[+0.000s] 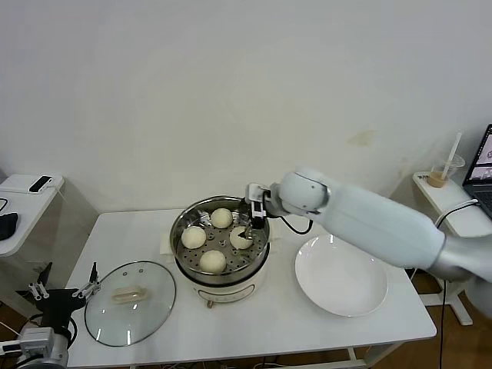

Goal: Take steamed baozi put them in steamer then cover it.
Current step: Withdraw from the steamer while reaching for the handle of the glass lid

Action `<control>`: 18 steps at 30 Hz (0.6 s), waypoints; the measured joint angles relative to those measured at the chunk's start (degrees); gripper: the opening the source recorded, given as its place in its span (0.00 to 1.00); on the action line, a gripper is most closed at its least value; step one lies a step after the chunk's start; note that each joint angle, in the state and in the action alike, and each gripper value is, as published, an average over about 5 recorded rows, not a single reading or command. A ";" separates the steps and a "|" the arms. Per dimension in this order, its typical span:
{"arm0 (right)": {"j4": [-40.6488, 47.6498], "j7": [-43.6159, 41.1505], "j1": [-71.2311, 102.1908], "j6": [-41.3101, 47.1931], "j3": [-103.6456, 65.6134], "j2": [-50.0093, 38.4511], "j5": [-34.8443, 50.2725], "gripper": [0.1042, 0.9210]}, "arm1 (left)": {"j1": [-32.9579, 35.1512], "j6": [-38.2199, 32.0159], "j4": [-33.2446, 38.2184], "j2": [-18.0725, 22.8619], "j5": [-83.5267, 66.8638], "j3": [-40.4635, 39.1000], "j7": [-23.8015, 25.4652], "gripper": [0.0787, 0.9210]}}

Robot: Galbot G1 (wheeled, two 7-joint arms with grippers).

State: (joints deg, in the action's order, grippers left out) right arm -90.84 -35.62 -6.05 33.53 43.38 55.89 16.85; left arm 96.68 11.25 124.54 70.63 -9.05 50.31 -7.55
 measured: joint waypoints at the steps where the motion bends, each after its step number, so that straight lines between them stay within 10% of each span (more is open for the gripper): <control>1: -0.86 1.57 1.87 -1.14 -1.76 -0.49 -0.17 0.88 | -0.03 -0.03 0.02 0.10 0.10 -0.10 -0.04 0.88; 18: -10.27 22.90 49.14 -31.47 -44.43 4.94 -12.06 0.88 | 0.66 -3.67 -2.40 2.99 3.95 -1.92 -1.04 0.88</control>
State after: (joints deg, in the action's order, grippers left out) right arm -101.12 -12.72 43.09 2.06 -1.06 60.83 4.80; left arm 97.35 7.58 122.14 73.62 -5.10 48.39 -8.58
